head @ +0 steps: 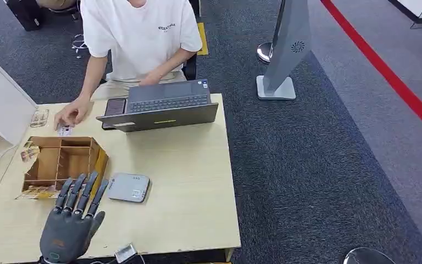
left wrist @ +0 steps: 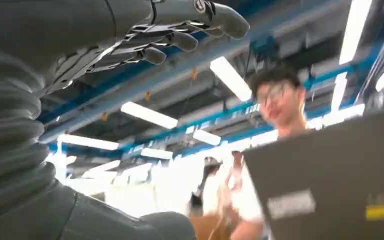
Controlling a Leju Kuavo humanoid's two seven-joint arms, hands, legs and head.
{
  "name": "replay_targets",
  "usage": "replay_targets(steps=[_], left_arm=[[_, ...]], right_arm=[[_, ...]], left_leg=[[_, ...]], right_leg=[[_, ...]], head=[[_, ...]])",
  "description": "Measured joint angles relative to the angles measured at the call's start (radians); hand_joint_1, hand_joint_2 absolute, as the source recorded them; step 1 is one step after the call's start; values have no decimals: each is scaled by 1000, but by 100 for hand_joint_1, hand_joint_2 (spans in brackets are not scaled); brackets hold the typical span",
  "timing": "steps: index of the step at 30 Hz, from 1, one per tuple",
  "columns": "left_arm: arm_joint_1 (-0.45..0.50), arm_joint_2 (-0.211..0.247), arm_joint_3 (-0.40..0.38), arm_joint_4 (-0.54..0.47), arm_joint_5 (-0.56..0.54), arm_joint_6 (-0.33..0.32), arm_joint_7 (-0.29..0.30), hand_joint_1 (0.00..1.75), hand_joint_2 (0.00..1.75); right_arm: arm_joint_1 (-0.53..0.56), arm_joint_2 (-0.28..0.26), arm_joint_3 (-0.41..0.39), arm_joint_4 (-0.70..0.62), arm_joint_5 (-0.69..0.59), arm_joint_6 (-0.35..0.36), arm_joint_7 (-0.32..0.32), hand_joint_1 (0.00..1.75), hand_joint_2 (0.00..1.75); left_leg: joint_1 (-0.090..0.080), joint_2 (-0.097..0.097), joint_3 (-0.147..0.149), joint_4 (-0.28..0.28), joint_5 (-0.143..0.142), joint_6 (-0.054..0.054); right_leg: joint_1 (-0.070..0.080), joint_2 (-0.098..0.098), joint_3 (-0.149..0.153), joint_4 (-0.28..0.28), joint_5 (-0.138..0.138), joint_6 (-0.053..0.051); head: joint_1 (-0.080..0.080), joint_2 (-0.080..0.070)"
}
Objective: Pass the card to the sensor for recognition and then transmit it.
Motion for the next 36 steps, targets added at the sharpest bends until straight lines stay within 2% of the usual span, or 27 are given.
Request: replay_targets(steps=[3, 6, 13, 26, 30, 36], left_arm=[[5, 27, 0, 15, 68, -124, 25, 0, 175], [4, 49, 8, 42, 103, -157, 33, 0, 175], [-12, 52, 36, 109, 118, -166, 30, 0, 175], [-33, 51, 61, 158, 120, -162, 30, 0, 175], [-31, 51, 89, 163, 125, -156, 35, 0, 175], [-18, 52, 177, 165, 142, -127, 24, 0, 175]], right_arm=[[0, 0, 0, 0, 5, 0, -2, 0, 175], [0, 0, 0, 0, 15, 0, -6, 0, 175], [0, 0, 4, 0, 25, 2, -5, 0, 175], [0, 0, 8, 0, 34, 14, -3, 0, 175], [0, 0, 9, 0, 37, 16, 0, 0, 175], [1, 0, 13, 0, 45, 19, 7, 0, 175]], left_leg=[[0, -1, 0, 0, 0, 0], [0, -2, 0, 0, 0, 0], [0, -2, 0, 0, 0, 0], [0, -3, 0, 0, 0, 0], [0, -3, 0, 0, 0, 0], [0, -3, 0, 0, 0, 0]], right_leg=[[0, -1, 0, 0, 0, 0], [0, -1, 0, 0, 0, 0], [0, -2, 1, 0, 0, 0], [0, -3, 1, 0, 0, 0], [0, -3, 1, 0, 0, 0], [0, -3, 1, 0, 0, 0]], head=[[0, 0], [0, 0], [0, 0], [0, 0], [0, 0], [0, 0]])
